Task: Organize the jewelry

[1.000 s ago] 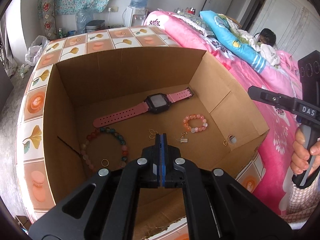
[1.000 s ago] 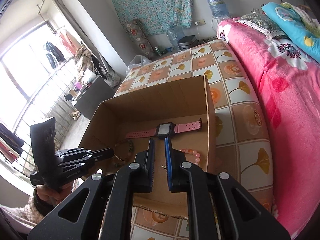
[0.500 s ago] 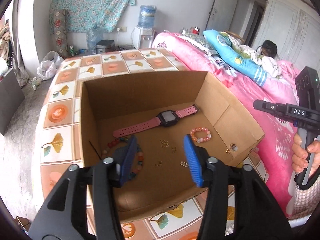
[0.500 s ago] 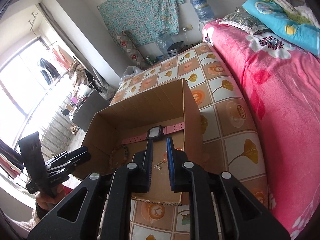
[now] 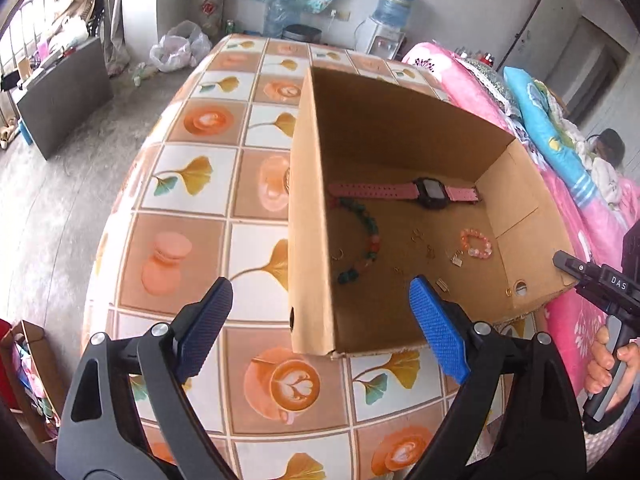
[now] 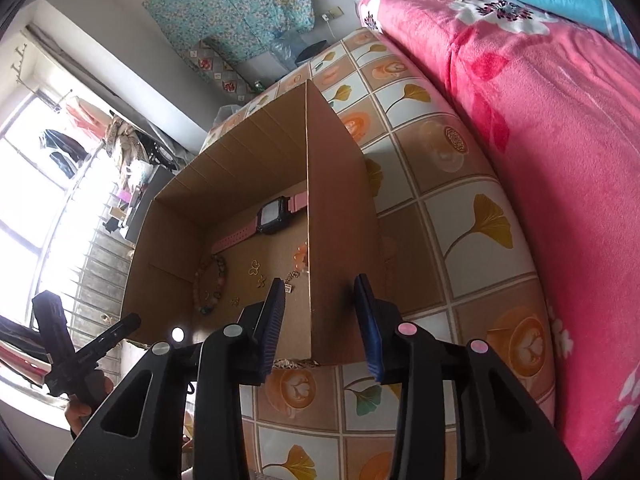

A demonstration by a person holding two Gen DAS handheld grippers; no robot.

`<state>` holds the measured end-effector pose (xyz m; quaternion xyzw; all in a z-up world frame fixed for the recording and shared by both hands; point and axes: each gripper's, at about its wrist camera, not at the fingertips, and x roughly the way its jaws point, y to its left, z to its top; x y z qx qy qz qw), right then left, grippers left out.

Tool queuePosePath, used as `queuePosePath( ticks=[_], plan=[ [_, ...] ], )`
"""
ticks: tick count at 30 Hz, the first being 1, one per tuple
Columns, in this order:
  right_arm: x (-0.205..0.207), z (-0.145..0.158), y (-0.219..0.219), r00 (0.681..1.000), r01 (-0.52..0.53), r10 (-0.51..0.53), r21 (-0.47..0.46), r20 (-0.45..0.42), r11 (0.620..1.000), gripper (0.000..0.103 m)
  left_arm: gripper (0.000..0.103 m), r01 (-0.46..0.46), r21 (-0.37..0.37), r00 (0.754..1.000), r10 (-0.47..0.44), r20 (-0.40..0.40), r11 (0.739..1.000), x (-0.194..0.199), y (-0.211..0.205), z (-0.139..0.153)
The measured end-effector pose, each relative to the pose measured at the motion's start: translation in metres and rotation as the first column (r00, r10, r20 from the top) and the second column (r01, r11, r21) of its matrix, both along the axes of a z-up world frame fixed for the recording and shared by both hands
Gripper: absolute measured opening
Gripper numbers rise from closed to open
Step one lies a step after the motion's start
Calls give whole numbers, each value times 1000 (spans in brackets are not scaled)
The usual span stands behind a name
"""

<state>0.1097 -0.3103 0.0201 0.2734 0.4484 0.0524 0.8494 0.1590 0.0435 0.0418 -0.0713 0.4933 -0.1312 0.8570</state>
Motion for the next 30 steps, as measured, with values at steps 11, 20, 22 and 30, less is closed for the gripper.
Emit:
queuePosePath(
  ticks=[11, 20, 22, 30],
  plan=[
    [-9, 5, 20, 999, -18, 16, -81, -32, 997, 42, 87, 47, -99, 998, -50, -32, 994, -14, -16, -13],
    [-42, 6, 30, 999, -24, 21, -69, -34, 997, 42, 87, 45, -101, 998, -49, -39, 994, -50, -3, -12],
    [-50, 5, 31, 999, -22, 20, -64, -32, 998, 42, 87, 42, -98, 998, -46, -39, 994, -57, -3, -12],
    [-73, 3, 32, 1000, -24, 23, -69, -17, 997, 42, 87, 34, -89, 999, -35, -14, 995, -87, -2, -13]
  ],
)
